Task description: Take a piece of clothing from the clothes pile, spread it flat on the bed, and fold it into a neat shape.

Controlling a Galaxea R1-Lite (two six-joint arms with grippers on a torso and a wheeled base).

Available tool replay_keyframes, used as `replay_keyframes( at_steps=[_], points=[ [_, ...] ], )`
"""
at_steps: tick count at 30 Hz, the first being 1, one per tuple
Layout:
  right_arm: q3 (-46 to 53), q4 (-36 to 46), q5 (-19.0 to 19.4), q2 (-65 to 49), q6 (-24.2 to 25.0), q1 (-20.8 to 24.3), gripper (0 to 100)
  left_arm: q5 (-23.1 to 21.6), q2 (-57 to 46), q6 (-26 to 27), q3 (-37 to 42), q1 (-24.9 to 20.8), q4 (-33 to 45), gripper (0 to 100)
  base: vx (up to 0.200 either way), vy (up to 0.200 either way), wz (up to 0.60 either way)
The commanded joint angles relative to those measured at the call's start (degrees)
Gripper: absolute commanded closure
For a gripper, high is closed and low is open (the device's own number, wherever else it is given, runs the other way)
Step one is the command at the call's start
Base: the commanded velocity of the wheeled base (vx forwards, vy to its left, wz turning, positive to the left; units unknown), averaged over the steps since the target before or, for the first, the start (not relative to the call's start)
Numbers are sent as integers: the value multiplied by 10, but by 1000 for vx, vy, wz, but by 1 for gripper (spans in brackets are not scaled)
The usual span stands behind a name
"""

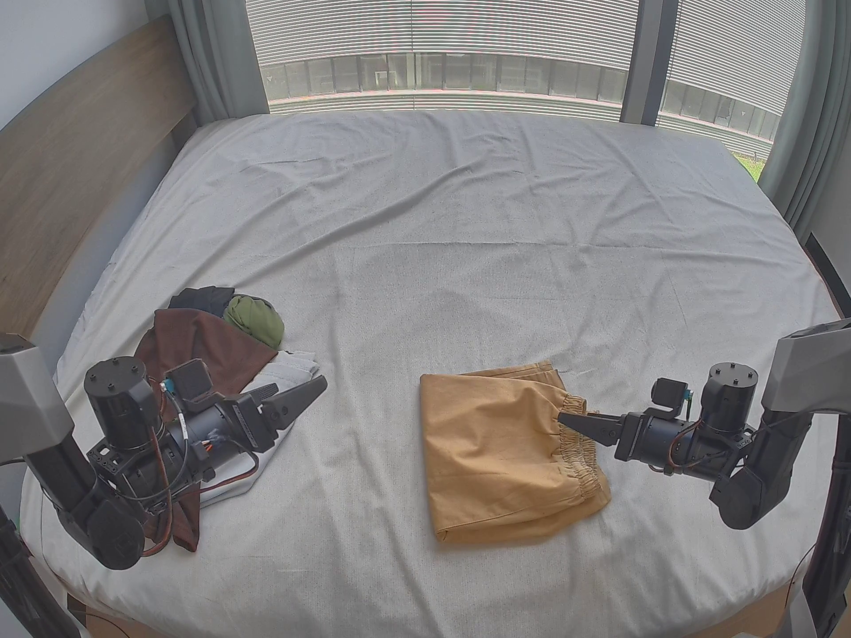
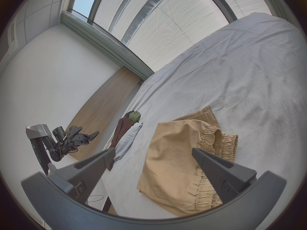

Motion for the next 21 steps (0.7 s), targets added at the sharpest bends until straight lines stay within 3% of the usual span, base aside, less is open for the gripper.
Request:
replay_keyframes(
  at_steps=[1,6,21],
  points=[
    [-5,4,0,45,-15,-14,0,-7,13,48,36,16,-11,0,0,0,0],
    [-5,4,-1,78,-43,-17,0,-28,14,51,53,15,-28,0,0,0,0],
    [-5,12,-3,129,-85,-56,0,-29,33,55,56,11,-28,0,0,0,0]
  ],
)
